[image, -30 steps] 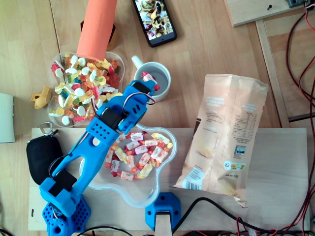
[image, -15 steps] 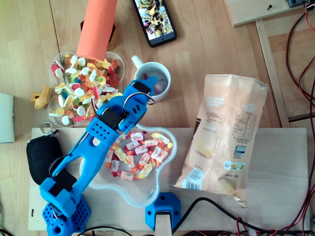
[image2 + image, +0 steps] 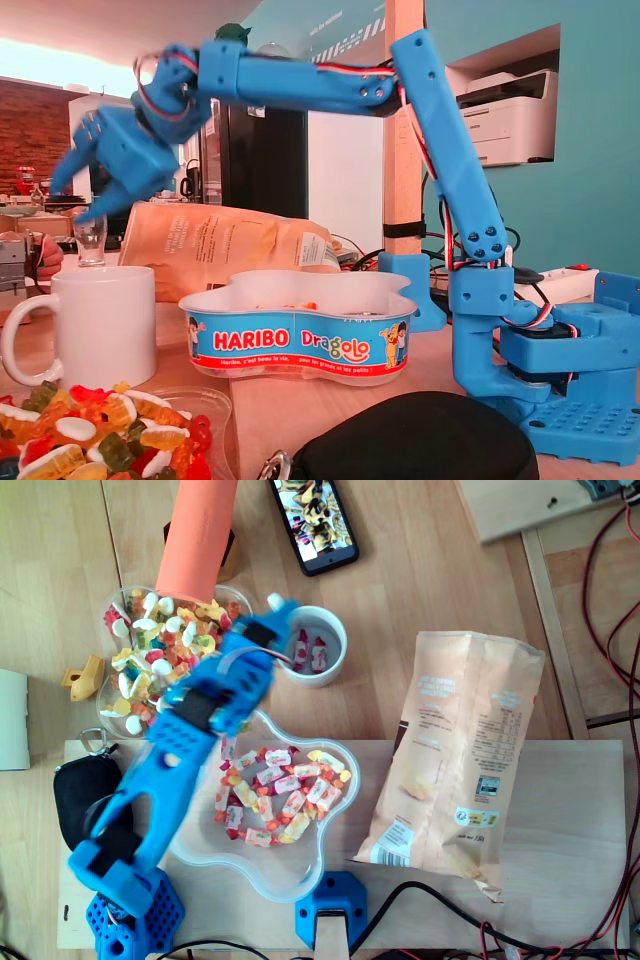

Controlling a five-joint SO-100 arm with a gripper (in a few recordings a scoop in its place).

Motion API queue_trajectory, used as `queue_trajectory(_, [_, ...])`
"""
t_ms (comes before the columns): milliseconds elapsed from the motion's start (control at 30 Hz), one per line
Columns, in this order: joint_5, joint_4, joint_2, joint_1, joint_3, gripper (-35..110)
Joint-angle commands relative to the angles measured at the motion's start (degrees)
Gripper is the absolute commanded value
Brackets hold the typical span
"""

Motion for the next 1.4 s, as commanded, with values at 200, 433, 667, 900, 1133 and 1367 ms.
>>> queue_trajectory(200, [-1.14,-0.88,13.54,-10.99,-3.08,21])
queue_trajectory(433, [-2.02,0.26,18.37,-11.16,-2.64,20])
queue_trajectory(667, [-1.76,8.88,38.85,-11.25,10.46,21])
queue_trajectory(900, [0.79,11.16,63.54,-13.01,41.31,21])
queue_trajectory(1133, [4.83,-13.27,85.87,-17.49,79.8,21])
queue_trajectory(1367, [4.83,-46.23,104.15,-19.42,113.55,20])
